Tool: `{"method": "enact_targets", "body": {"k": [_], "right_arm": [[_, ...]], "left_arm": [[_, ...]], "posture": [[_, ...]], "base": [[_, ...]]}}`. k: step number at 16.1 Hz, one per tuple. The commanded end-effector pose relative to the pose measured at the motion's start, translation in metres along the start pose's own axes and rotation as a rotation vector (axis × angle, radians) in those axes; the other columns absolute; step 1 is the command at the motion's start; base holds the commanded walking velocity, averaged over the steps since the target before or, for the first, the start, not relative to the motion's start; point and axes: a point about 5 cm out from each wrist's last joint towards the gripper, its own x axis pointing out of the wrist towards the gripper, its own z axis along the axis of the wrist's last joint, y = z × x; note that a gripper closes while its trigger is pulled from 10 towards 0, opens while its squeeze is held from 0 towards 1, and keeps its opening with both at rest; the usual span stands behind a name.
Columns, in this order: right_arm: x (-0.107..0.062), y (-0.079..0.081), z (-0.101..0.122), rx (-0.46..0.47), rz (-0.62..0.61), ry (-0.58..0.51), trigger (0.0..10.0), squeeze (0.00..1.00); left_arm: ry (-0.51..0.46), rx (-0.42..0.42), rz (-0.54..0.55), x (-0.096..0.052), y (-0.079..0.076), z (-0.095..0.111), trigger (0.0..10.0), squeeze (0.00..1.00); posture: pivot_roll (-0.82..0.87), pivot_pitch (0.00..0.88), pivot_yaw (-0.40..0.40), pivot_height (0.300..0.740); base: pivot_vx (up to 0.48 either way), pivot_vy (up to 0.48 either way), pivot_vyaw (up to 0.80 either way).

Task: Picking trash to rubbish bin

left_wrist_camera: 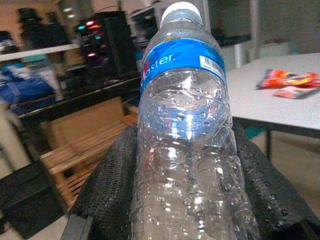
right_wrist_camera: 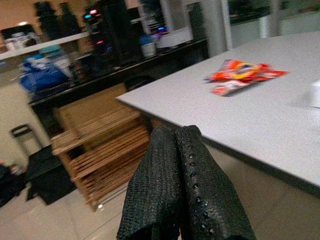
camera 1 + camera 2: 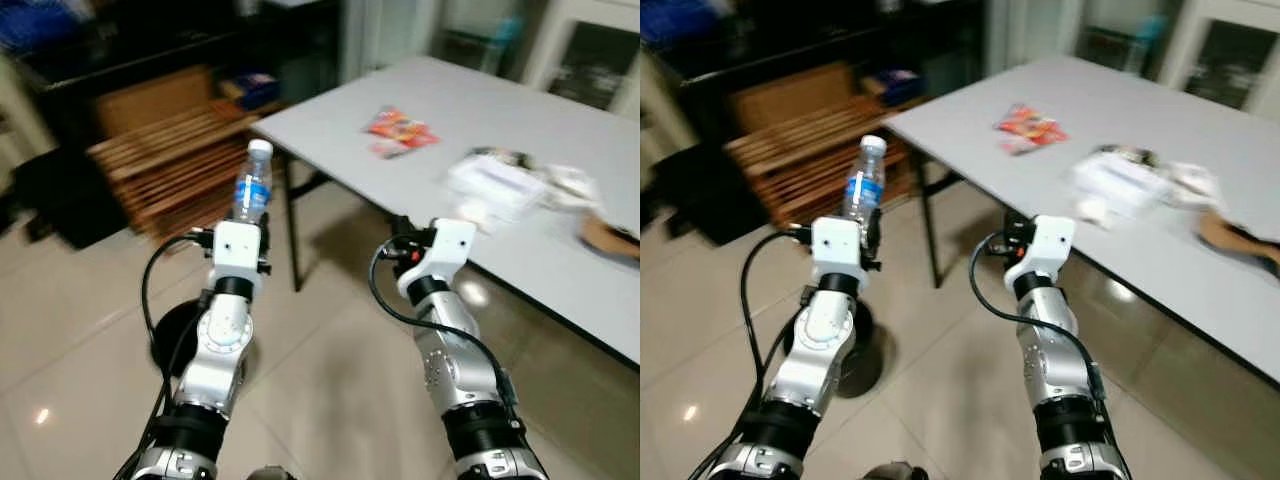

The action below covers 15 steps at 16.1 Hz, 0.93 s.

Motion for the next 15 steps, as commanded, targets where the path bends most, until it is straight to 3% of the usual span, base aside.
{"method": "enact_targets", "body": {"k": [1, 15], "right_arm": [[-0.0016, -0.0003, -0.0028, 0.000, -0.001, 0.007, 10.0, 0.00], [-0.0010, 0.0030, -0.0038, -0.008, 0.028, 0.030, 10.0, 0.00]], "left_arm": [[0.004, 0.006, 0.002, 0.0006, 0.0020, -0.0007, 10.0, 0.00], [0.006, -0.038, -0.007, 0.0022, -0.0030, 0.0015, 10.0, 0.00]], "posture": [[-0.02, 0.000, 0.044, 0.740], [-0.01, 0.025, 0.026, 0.740]], "base": [[0.000, 0.000, 0.80], [0.000, 0.000, 0.80]]}}
